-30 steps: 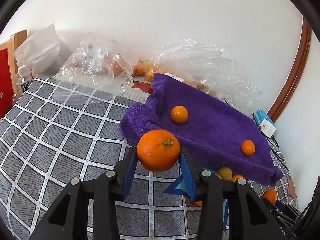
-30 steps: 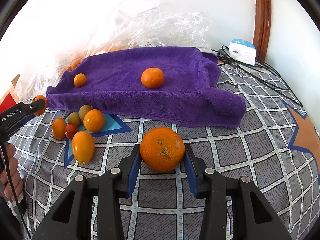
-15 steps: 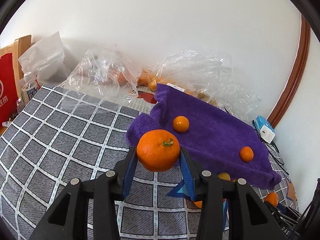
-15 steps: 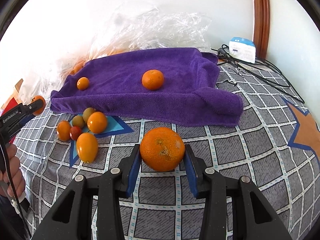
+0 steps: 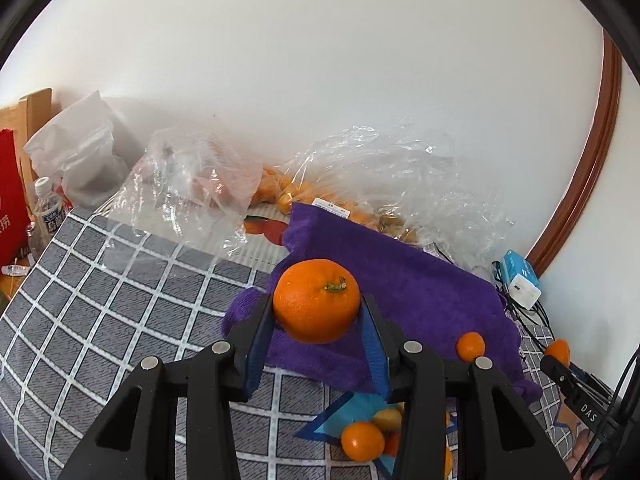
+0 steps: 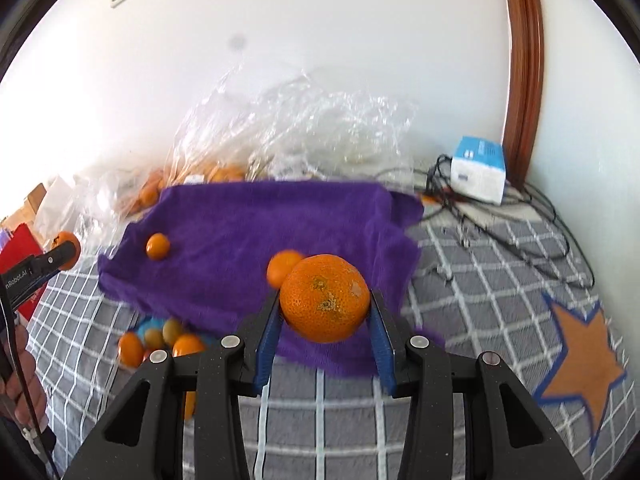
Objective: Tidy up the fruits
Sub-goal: 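Lift and carry both held oranges over the purple towel, then lower the oranges onto the towel and open both tools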
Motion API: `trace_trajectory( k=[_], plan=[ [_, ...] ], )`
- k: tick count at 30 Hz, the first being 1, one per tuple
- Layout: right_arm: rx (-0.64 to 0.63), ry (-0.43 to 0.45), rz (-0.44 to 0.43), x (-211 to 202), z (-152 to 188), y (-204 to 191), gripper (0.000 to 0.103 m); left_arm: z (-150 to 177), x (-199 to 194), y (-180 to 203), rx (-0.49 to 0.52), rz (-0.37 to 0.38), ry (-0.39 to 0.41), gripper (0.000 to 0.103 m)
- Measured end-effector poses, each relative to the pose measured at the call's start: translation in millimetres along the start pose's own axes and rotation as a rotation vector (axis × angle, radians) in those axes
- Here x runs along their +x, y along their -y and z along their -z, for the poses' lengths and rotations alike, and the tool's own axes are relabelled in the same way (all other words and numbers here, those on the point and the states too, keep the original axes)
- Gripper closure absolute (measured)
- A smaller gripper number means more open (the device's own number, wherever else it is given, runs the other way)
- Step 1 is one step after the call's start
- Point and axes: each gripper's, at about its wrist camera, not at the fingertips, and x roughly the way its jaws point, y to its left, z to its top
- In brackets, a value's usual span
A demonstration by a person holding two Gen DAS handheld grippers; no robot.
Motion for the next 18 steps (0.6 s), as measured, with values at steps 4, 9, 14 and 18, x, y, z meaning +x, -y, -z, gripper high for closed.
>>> trace_trajectory(
  k=[4, 9, 14, 18],
  plan=[
    [-0.007, 0.028, 0.004, 14.9, -32.6, -0.6, 0.061, -6.9, 23.3, 13.8, 0.02, -0.011, -0.004, 0.063],
    [-0.01, 0.021, 0.016, 48.6, -44.6, 1.4, 0.061, 1.7, 53.9, 14.4, 0.005, -0.019, -0.034, 0.063],
    [0.02, -0.037, 0.014, 80.0, -24.4, 9.6, 0.061, 12.0, 69.3, 12.7, 0.027, -0.026, -0.066, 0.063],
    [-0.005, -0.059, 0.019, 91.0, -18.2, 7.8, 0.061, 15.6, 74.6, 12.9, 0.048, -0.044, -0.075, 0.063]
  ],
)
